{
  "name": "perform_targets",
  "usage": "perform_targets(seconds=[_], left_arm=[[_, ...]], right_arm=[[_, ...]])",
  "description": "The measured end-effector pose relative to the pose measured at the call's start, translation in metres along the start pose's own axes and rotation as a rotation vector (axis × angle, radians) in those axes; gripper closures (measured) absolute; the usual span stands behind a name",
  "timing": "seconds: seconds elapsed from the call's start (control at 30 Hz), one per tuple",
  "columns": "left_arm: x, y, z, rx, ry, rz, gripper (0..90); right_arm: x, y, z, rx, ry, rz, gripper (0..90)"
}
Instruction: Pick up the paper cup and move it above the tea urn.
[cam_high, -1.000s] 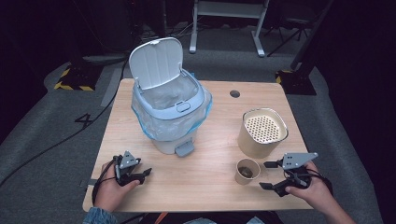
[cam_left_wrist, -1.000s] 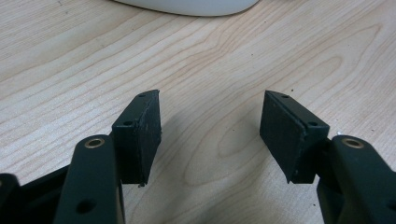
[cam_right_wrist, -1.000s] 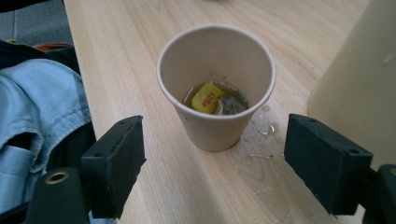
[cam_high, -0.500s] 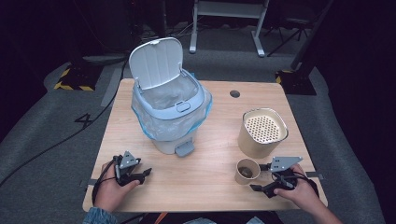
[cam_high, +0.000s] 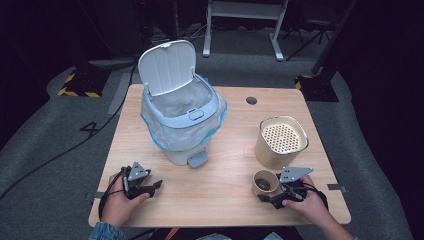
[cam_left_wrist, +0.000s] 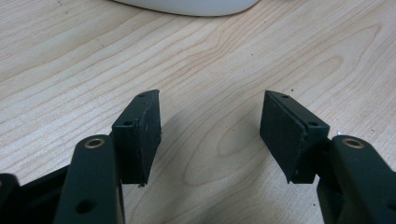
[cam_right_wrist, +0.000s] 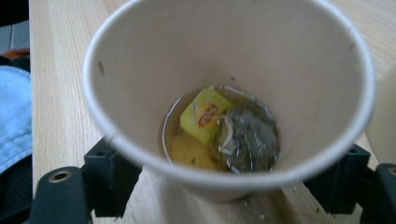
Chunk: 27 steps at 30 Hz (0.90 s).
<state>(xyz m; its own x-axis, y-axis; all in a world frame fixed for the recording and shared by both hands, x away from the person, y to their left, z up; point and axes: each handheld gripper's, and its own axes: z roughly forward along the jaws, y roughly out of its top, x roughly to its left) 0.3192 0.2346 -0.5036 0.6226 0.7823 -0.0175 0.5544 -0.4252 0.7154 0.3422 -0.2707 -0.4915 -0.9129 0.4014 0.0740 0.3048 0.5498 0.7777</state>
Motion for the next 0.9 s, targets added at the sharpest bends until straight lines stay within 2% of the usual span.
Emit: perform_targets(seconds=[0.17,0.4,0.9], left_arm=[[0.0,0.0,0.0,0.0,0.0,0.001,38.8],[0.0,0.0,0.0,0.0,-0.001,-0.001,38.9],[0.0,0.0,0.0,0.0,0.002,0.001,38.9]], right_arm=[[-0.001,0.003,0.003,-0.026,0.016,0.008,28.7],[0.0,0.006,0.0,-0.041,0.023,-0.02,31.4],[0.0,0.037,-0.032,-0.084,0.002,-0.076,32.0]])
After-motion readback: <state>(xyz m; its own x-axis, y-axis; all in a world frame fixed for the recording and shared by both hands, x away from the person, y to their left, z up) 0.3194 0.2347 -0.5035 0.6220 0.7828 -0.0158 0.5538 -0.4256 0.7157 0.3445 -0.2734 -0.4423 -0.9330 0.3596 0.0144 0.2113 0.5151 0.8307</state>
